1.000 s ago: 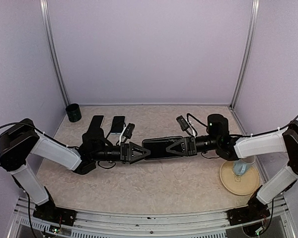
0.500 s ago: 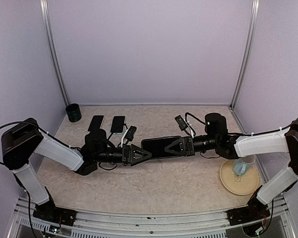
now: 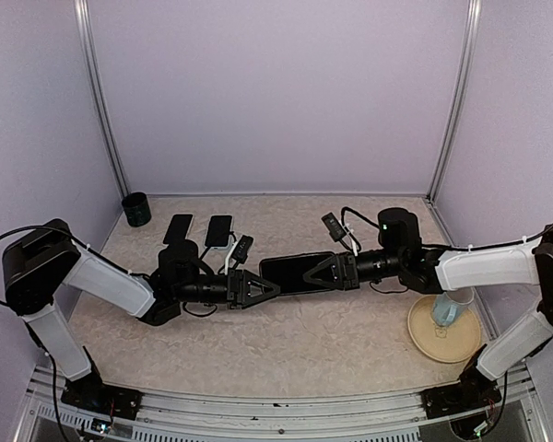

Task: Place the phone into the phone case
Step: Press the phone with the phone case.

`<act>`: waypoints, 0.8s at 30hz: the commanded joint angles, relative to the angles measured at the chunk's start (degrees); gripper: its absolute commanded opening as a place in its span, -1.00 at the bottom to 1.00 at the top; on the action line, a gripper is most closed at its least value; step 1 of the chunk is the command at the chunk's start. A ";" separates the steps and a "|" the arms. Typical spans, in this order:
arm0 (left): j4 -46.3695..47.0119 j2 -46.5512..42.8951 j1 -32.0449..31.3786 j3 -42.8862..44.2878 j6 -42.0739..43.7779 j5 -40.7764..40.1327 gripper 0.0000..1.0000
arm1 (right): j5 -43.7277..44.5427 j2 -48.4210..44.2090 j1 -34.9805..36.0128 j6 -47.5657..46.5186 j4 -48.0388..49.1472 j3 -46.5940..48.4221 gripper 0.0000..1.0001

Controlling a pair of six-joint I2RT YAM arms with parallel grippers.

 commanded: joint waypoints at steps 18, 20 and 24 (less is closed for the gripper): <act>4.84 -4.34 -1.22 -0.82 3.24 3.18 -0.92 | -3.56 0.41 -2.40 9.05 7.99 -0.25 -1.00; 4.29 -4.85 -1.39 -0.86 4.20 3.39 -0.94 | -5.72 1.22 -3.42 14.21 13.09 -1.67 -1.00; 1.32 -6.35 -2.09 -0.67 7.48 3.16 -0.94 | -6.22 2.11 -4.14 19.08 15.03 -1.39 -1.00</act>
